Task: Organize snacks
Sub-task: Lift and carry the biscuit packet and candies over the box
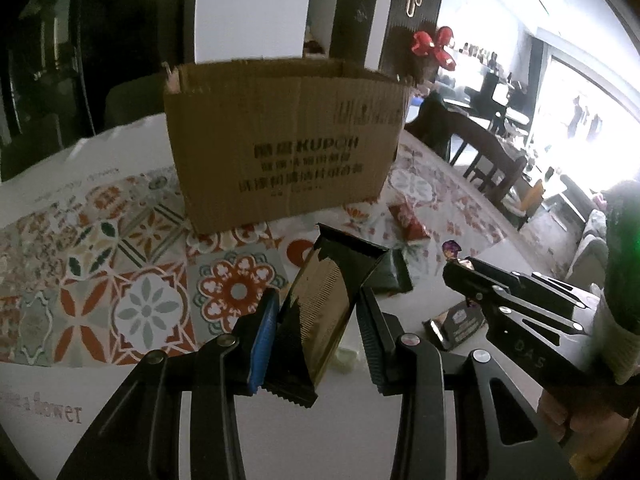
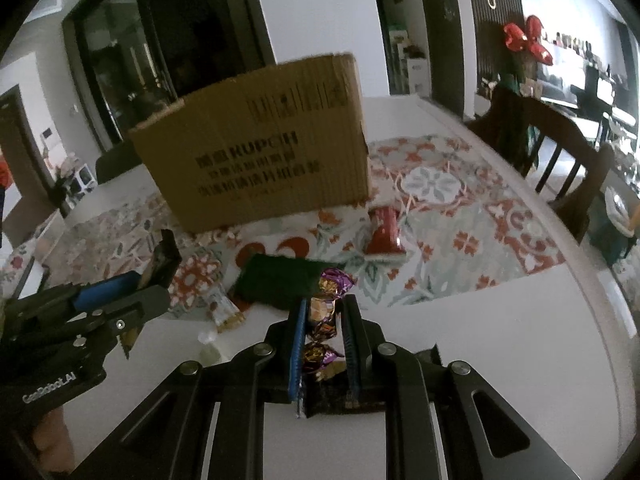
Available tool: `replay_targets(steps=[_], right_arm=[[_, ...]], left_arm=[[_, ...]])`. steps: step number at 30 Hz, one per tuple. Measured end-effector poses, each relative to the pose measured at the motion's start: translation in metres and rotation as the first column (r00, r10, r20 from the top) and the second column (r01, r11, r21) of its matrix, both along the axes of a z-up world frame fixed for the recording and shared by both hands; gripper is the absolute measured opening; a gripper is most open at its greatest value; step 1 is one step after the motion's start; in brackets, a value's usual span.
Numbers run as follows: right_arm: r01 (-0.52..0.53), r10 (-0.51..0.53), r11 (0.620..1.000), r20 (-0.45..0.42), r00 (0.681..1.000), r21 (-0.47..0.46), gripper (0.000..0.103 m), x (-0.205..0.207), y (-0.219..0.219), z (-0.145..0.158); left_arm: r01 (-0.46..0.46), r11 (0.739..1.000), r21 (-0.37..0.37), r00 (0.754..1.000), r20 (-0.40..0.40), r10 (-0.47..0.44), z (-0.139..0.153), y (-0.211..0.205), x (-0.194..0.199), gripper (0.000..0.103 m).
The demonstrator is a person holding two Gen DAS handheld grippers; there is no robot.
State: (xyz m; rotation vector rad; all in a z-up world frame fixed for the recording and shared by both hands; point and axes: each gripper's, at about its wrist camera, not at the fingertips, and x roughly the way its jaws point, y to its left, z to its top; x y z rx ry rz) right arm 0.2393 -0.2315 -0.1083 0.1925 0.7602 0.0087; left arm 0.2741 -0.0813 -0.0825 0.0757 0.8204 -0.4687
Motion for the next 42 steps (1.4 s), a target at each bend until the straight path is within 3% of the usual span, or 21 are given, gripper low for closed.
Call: replay_targets(steps=[12,22,42], right_arm=[[-0.037,0.041,0.999,0.169,0.985,-0.027,0.019,-0.003,-0.001,0.053],[-0.053,0.059,0.998,0.271,0.961,-0.029,0.019,0.004,-0.001,0.089],[-0.116,0.124,0.992,0.341,0.932,-0.045,0.019,0.078,-0.005,0.127]], left_arm=[[-0.044,0.999,-0.028,0.986,0.162,0.048,0.057,0.003,-0.006,0.039],[-0.08,0.995,-0.067,0.968,0.232,0.093,0.092,0.006,0.002,0.039],[-0.122,0.99,-0.063,0.945,0.298,0.136,0.128,0.004,0.066,0.039]])
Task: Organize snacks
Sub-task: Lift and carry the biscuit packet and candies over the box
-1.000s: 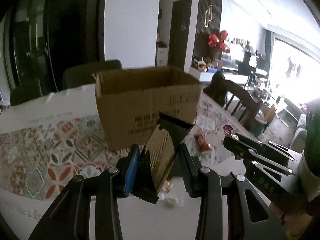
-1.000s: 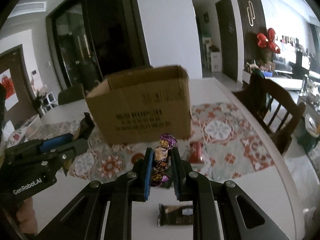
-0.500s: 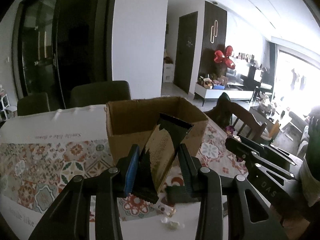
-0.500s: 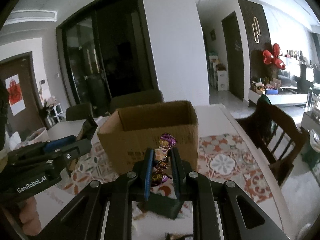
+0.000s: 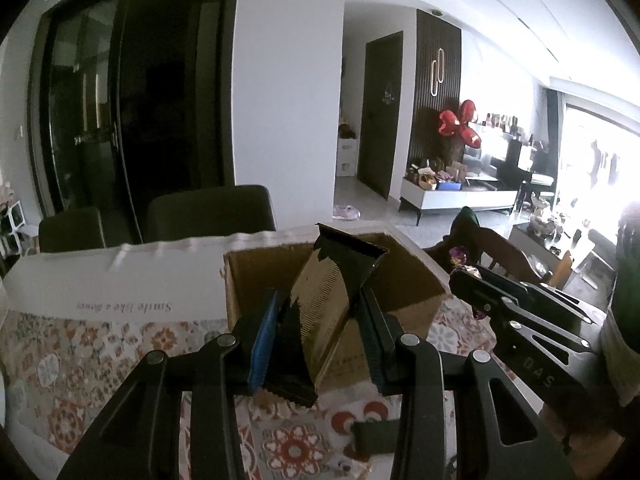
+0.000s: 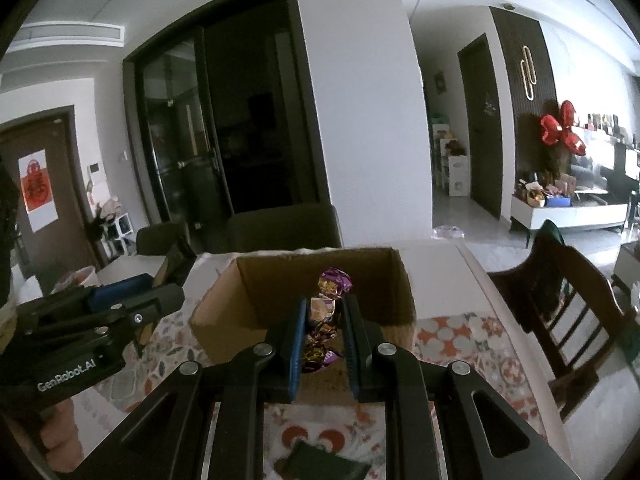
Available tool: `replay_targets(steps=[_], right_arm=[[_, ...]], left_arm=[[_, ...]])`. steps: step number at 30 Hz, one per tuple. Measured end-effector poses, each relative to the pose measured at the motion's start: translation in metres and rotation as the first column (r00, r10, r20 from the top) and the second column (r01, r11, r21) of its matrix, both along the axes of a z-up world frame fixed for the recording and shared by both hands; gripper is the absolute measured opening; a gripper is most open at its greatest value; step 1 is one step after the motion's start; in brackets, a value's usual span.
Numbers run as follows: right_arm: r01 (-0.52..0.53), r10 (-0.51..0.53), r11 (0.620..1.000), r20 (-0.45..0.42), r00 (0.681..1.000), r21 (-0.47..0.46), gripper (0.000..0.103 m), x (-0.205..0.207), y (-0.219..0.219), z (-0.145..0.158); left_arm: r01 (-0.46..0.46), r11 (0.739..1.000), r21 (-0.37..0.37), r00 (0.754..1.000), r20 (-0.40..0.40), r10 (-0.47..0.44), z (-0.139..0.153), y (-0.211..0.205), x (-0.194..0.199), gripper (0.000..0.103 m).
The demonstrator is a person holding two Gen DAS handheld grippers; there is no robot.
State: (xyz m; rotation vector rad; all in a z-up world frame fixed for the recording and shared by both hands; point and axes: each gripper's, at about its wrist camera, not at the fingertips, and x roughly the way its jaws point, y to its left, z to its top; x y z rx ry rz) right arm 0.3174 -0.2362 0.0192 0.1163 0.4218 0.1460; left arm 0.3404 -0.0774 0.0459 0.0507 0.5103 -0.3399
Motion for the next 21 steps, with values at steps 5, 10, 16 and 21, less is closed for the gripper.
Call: replay_targets(steps=[5,10,16,21], right_arm=[[-0.01,0.01,1.0,0.0,1.0,-0.002,0.019,0.022,-0.004,0.007],[-0.026,0.026,1.0,-0.027,0.999,-0.01,0.019,0.045,-0.007,0.01],[-0.045,0.044,0.999,-0.082,0.996,-0.012,0.019,0.072,-0.012,0.004],[-0.051,0.048,0.998,-0.131,0.99,-0.021,0.019,0.093,-0.014,-0.003]], left_arm=[[0.001,1.0,0.0,1.0,-0.005,-0.001,0.006,-0.005,0.02,0.039],[0.002,1.0,-0.012,0.999,-0.041,-0.003,0.004,-0.009,0.043,0.039],[-0.003,1.0,-0.023,0.995,-0.104,0.0,-0.002,-0.016,0.074,0.039],[0.0,1.0,-0.022,0.986,-0.167,-0.003,-0.011,-0.021,0.102,0.039]])
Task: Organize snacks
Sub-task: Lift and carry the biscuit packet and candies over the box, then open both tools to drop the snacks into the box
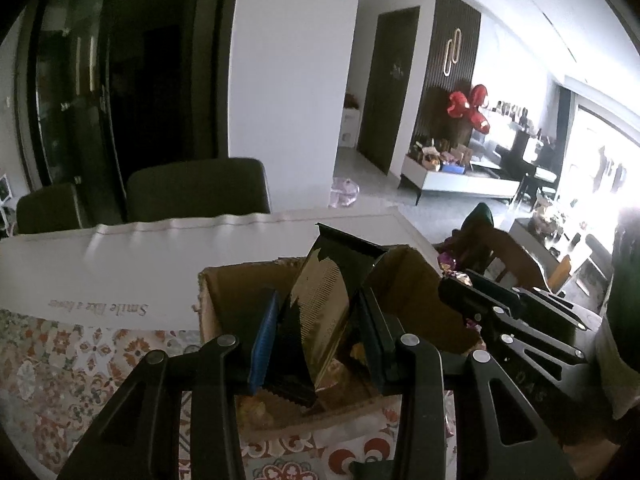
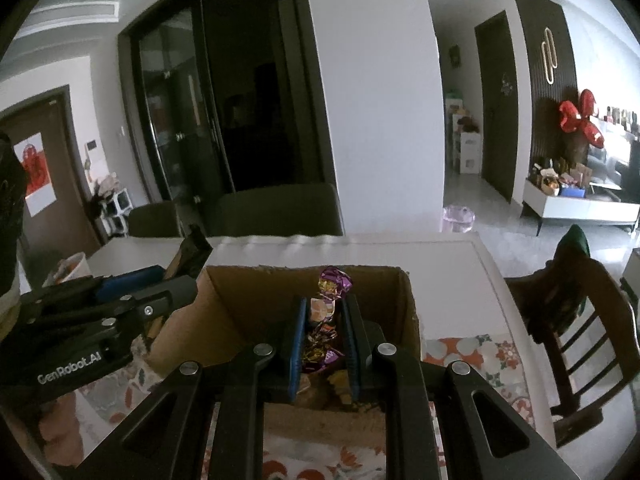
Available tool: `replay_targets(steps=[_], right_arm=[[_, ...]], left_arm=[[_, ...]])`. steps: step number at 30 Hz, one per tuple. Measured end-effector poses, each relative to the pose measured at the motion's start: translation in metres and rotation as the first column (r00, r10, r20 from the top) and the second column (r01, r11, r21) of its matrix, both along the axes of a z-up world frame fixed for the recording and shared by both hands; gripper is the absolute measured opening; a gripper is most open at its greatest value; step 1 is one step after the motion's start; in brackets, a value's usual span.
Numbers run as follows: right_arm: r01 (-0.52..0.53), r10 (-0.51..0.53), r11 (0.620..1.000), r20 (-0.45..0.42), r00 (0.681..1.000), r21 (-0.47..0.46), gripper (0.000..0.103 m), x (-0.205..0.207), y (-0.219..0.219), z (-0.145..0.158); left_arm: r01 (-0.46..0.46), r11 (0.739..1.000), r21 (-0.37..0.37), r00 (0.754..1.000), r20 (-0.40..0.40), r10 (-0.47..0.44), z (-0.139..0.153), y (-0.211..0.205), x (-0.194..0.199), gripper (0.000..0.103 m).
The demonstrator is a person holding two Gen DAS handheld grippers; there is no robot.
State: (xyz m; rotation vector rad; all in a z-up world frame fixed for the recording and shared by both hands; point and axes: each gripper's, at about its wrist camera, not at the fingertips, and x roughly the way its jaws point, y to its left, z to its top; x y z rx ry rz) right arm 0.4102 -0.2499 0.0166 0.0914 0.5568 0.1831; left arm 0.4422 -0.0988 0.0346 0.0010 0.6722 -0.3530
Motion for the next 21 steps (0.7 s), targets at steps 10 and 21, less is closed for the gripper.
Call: replay_targets(steps=[10,21], right_arm=[[0.016,-0.018,0.999,-0.068,0.998,-0.034,0.02,0.022,-0.003,-0.018],[0.052,-0.053,0.998,-0.057,0.997,-0.021,0.047,0.002,-0.004,-0.012]], left_arm=[[-0.042,0.997,0.066,0.999,-0.023,0.044,-0.011,-0.007,0.011,0.051],[-0.089,0.99,0.106,0.995,0.054,0.084,-0.007,0.002,-0.022,0.07]])
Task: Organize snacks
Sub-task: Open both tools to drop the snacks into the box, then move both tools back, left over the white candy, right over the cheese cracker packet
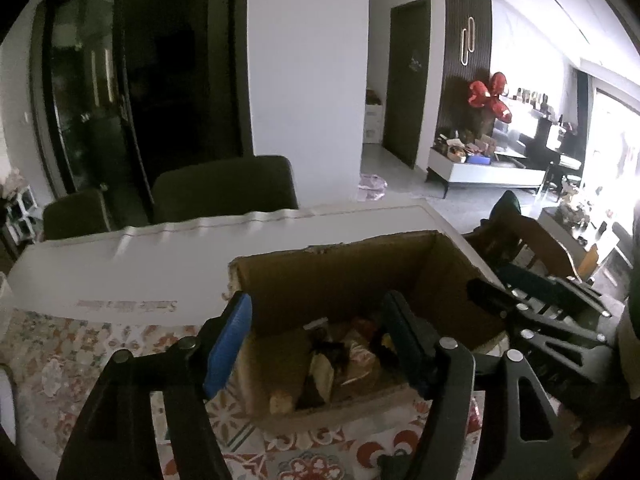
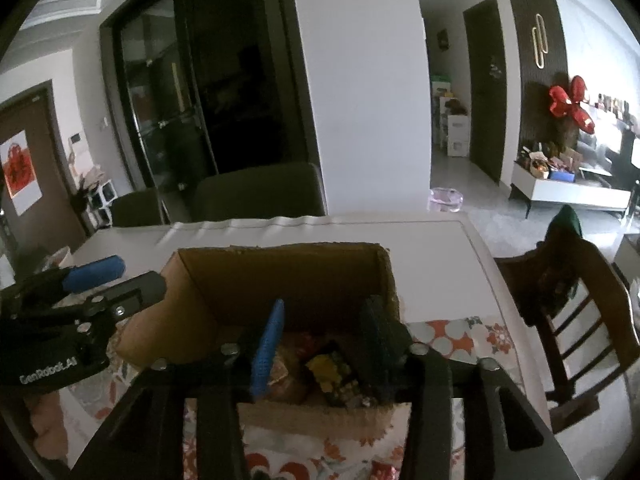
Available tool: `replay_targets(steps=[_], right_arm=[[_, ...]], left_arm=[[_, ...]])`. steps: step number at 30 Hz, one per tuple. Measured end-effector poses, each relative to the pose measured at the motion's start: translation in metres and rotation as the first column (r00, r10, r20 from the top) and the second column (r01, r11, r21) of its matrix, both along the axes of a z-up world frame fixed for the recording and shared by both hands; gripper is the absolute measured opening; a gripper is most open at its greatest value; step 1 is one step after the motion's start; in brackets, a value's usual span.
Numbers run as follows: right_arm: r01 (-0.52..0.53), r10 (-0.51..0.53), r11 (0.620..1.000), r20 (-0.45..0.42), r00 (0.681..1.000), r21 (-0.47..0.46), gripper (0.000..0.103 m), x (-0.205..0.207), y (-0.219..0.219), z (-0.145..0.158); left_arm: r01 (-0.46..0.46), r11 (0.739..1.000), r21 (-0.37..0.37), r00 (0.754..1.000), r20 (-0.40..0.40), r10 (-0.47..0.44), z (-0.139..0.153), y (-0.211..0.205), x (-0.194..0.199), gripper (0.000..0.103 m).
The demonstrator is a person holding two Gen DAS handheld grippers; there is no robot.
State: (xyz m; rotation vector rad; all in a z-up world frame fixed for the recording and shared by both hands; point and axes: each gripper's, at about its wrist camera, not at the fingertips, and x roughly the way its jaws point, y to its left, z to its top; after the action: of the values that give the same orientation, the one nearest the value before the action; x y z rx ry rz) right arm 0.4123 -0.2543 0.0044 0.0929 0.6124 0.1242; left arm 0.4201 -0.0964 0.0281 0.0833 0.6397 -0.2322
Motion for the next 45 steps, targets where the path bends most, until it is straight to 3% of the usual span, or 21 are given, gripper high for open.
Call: replay_targets(steps=[10,19,22,31,45], right_arm=[[0.047,-0.044,0.998,0.066,0.997,-0.038,0.056,-0.058,0.0,0.003],[0.121,-0.114,0.991,0.115,0.987,-0.06,0.08,-0.114,0.004,-0.002],[0.13,-0.123,0.99,0.116,0.986,-0.057,0.087,-0.131,0.006,-0.005],[0.136,-0.132,0.988,0.056,0.99,-0.069,0.092,-0.163,0.013,-0.027],[0.109,-0.112,0.992,-0.051,0.992,-0.072,0.092,-0.194,0.026,-0.076]], left_arm=[[0.017,1.0,0.001,0.999,0.051,-0.017,-0.007,0.011,-0.061,0.076],[0.06,0.998,0.004,0.994,0.091,-0.06,-0.017,0.021,-0.111,0.076],[0.086,0.996,0.015,0.992,0.096,-0.087,-0.022,0.021,-0.125,0.082],[0.153,0.987,0.048,0.987,0.046,-0.155,-0.052,0.024,-0.153,0.083],[0.29,0.953,0.092,0.957,-0.023,-0.289,-0.097,0.021,-0.18,0.082]])
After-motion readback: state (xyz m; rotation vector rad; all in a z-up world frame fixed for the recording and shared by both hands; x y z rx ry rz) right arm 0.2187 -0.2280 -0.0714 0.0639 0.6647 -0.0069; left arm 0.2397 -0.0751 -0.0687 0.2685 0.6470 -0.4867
